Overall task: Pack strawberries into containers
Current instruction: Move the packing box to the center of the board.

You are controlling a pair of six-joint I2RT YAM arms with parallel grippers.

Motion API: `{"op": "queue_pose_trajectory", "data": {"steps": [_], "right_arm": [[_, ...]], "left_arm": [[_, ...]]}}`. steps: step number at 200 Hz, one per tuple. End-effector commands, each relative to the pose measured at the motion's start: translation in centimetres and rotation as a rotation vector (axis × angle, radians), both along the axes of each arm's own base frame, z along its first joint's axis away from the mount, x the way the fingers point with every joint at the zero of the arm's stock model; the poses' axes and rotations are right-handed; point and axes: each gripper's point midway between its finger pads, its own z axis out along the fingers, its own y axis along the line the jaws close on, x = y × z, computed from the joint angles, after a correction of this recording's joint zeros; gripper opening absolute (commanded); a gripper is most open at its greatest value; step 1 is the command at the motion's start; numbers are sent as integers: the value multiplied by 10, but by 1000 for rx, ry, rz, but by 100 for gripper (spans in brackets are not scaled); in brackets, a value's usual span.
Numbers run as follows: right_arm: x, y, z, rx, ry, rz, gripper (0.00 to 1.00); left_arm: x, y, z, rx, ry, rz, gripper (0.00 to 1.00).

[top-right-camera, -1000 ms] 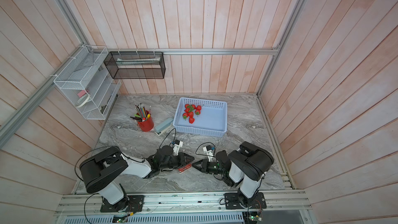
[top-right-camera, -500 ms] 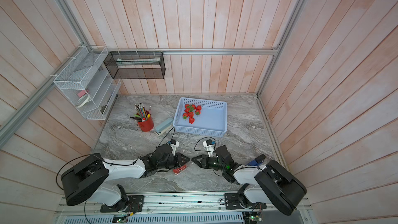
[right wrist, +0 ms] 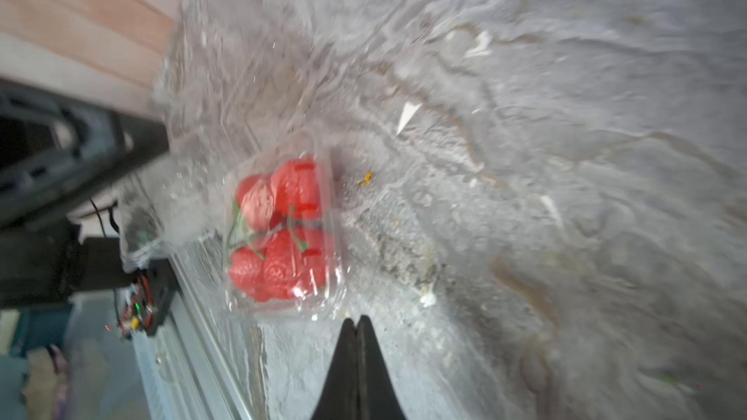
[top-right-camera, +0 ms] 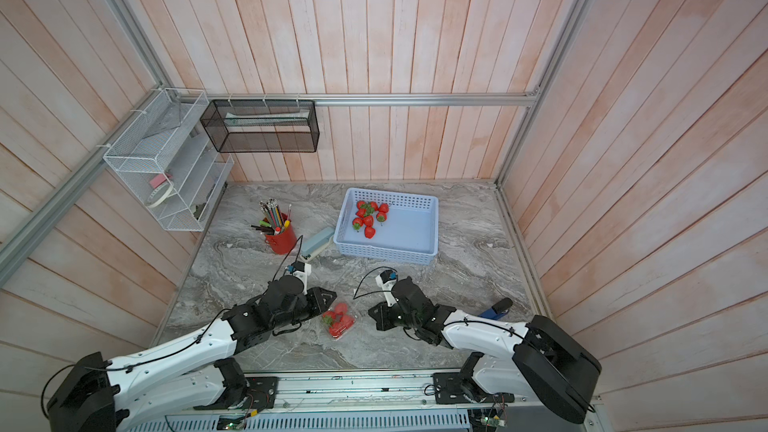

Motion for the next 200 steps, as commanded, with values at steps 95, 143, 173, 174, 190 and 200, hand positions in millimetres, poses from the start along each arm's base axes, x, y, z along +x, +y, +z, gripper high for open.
{"op": "queue_pose_trajectory", "data": {"steps": [95, 143, 173, 174, 190, 200], "right_arm": [[-43, 57, -17, -131, -24, 353, 0], [-9, 93, -18, -118, -56, 314, 0], [34, 115, -8, -62, -51, 232, 0], [36, 116, -7, -59, -52, 229, 0], [53, 120, -3, -52, -56, 203, 1], [62, 118, 1, -51, -63, 190, 1]], "left_arm": [[4, 84, 42, 170, -106, 227, 32], [3, 87, 39, 175, -103, 232, 32], [2, 87, 36, 172, -97, 231, 33], [2, 87, 36, 171, -97, 232, 34], [1, 87, 34, 173, -94, 228, 34], [2, 87, 32, 178, -92, 228, 34]]}}
